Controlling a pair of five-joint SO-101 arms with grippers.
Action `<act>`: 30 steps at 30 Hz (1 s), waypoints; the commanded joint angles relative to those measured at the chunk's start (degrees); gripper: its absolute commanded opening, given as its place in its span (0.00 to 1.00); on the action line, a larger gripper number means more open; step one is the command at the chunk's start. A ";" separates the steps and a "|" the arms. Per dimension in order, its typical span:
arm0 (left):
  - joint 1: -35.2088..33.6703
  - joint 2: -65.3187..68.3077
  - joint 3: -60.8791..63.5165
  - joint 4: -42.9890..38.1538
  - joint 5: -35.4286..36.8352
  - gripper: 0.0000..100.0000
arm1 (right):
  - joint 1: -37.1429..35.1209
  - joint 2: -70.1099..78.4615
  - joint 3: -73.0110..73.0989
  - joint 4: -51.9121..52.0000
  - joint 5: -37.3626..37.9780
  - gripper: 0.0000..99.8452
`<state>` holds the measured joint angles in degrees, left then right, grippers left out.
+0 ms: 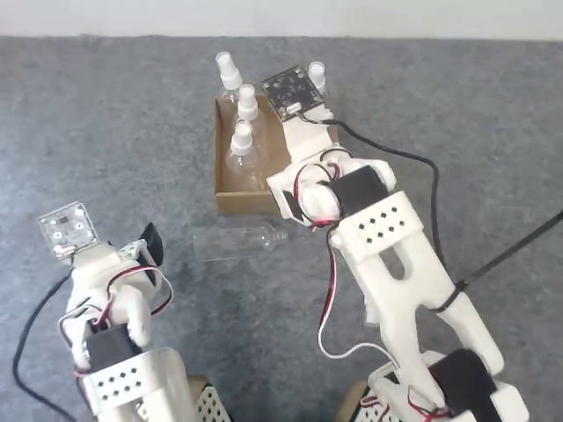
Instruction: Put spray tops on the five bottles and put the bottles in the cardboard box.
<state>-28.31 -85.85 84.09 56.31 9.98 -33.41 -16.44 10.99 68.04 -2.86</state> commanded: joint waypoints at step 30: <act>-4.84 -0.70 -1.89 -0.26 -0.35 0.24 | -12.18 -3.65 0.97 -3.30 -42.64 0.15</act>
<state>-33.32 -85.85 84.09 56.31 9.98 -45.54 -16.70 12.92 66.02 -44.35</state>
